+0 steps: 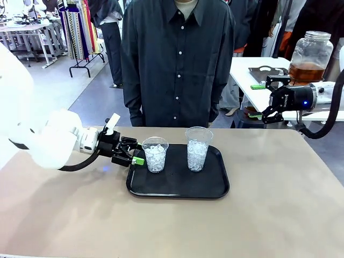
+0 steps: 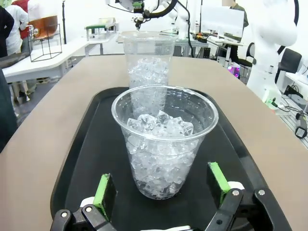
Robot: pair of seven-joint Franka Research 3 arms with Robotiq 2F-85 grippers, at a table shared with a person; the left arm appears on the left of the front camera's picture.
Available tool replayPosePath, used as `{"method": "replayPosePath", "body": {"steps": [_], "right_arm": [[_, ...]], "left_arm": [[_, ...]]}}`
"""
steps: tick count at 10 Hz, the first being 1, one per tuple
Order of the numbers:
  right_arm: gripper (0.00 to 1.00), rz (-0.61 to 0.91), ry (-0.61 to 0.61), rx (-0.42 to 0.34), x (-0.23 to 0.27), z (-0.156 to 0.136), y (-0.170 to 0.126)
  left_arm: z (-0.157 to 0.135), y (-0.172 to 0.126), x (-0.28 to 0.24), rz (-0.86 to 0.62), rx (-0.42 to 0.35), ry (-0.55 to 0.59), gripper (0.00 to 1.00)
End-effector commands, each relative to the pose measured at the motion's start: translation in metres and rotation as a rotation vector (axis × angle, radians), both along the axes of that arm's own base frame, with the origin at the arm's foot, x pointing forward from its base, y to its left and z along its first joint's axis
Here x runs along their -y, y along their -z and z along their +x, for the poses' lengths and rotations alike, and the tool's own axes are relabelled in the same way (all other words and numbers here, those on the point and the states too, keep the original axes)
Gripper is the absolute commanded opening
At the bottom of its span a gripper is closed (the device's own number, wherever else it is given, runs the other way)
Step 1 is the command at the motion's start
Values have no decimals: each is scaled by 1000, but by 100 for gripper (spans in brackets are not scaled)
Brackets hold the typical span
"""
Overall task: Pour the drink into the iced cup.
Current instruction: Pick up the iced cup indicated by the human and present it to them.
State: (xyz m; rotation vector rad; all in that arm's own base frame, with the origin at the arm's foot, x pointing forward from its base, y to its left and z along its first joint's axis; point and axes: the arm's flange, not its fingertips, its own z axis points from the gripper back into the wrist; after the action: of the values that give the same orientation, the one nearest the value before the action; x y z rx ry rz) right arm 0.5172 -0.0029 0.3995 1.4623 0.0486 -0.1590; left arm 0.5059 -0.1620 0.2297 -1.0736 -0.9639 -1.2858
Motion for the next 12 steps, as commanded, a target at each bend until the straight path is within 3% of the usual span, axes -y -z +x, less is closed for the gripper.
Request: {"method": "replayPosePath", "body": {"steps": [1,12], "right_arm": [[100,2,-1,1,0,0,-1],[100,2,-1,1,0,0,-1]], "left_arm": [[5,3,7,-12,42,-24,100],[3,4,31,-34,54,-37,100]]}}
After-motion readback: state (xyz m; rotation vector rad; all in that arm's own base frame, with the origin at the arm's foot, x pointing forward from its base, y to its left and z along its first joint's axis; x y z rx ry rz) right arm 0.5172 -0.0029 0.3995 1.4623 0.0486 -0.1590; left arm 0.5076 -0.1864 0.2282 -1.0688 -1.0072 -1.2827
